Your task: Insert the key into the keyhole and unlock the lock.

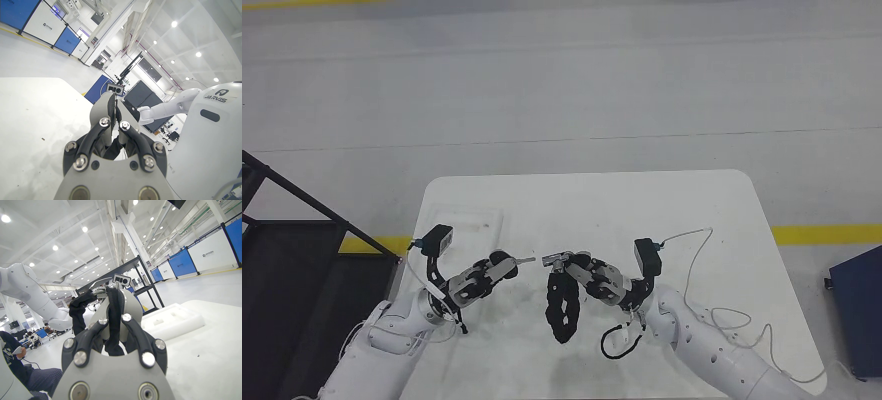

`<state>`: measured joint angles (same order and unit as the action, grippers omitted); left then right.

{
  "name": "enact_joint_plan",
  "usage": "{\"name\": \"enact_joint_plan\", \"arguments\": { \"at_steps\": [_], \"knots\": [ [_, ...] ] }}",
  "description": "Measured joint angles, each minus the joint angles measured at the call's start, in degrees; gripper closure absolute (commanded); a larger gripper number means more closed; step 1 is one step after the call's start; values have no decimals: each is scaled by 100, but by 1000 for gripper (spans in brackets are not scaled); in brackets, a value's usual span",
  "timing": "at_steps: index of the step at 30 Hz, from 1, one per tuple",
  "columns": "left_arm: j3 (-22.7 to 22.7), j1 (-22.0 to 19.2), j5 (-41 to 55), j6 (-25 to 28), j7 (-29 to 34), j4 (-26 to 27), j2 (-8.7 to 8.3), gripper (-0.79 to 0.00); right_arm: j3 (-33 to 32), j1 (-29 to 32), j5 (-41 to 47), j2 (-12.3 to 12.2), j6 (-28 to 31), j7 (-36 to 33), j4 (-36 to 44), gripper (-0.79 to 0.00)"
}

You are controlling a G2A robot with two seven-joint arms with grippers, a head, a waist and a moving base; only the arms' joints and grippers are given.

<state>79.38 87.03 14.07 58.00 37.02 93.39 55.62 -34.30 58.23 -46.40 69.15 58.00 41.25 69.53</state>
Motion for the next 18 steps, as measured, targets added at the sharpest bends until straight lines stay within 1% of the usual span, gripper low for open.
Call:
{"name": "enact_joint_plan", "arguments": {
  "at_steps": [6,14,18],
  "knots": [
    [14,-14,197,0,416,-20,108,0,0,0,0,0,0,0,0,0],
    [195,-23,465,0,907,-168,255,0,0,0,0,0,0,0,0,0],
    [225,-20,427,0,929,-214,321,0,0,0,0,0,0,0,0,0]
  ]
}}
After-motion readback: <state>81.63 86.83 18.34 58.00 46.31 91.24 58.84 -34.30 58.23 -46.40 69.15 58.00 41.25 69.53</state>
